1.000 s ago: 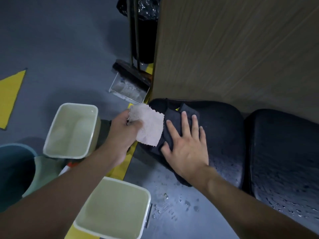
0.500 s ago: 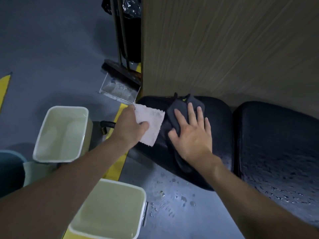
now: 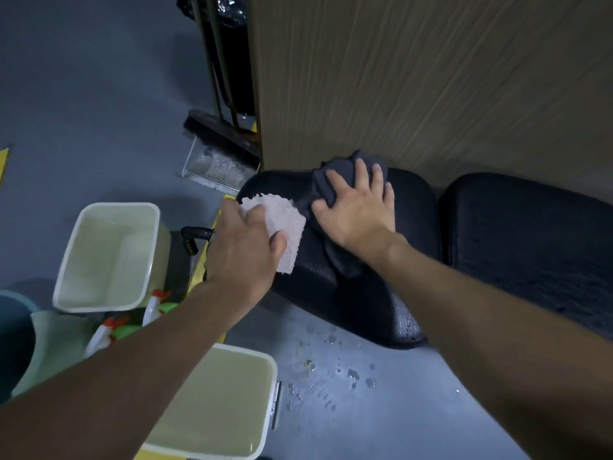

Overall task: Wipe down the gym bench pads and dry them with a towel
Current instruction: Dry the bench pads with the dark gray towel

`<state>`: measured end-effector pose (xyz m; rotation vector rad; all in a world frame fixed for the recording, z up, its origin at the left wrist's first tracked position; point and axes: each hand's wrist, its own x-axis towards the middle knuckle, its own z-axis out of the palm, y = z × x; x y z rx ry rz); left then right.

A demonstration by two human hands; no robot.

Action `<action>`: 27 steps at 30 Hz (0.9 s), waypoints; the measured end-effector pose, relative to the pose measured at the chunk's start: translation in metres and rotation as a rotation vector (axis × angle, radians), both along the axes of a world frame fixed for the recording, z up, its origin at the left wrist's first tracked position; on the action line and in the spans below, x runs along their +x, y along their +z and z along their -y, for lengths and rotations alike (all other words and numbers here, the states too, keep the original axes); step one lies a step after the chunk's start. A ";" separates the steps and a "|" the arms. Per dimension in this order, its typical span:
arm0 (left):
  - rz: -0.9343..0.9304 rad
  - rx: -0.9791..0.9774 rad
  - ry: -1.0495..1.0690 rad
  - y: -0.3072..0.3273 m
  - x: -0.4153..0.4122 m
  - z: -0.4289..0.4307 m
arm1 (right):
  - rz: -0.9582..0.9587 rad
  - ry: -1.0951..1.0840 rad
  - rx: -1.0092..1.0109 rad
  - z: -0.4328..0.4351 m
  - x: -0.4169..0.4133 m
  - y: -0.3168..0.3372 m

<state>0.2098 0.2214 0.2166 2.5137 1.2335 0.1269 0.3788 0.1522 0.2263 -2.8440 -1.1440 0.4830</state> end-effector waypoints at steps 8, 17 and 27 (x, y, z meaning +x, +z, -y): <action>-0.067 -0.007 -0.240 -0.012 0.002 -0.008 | 0.049 0.091 0.058 0.050 -0.022 0.001; 0.141 0.267 -0.122 -0.034 0.016 0.010 | 0.119 0.139 0.086 0.095 -0.039 -0.011; 0.187 0.366 -0.117 -0.047 0.021 0.010 | 0.052 0.007 0.165 0.014 0.057 -0.008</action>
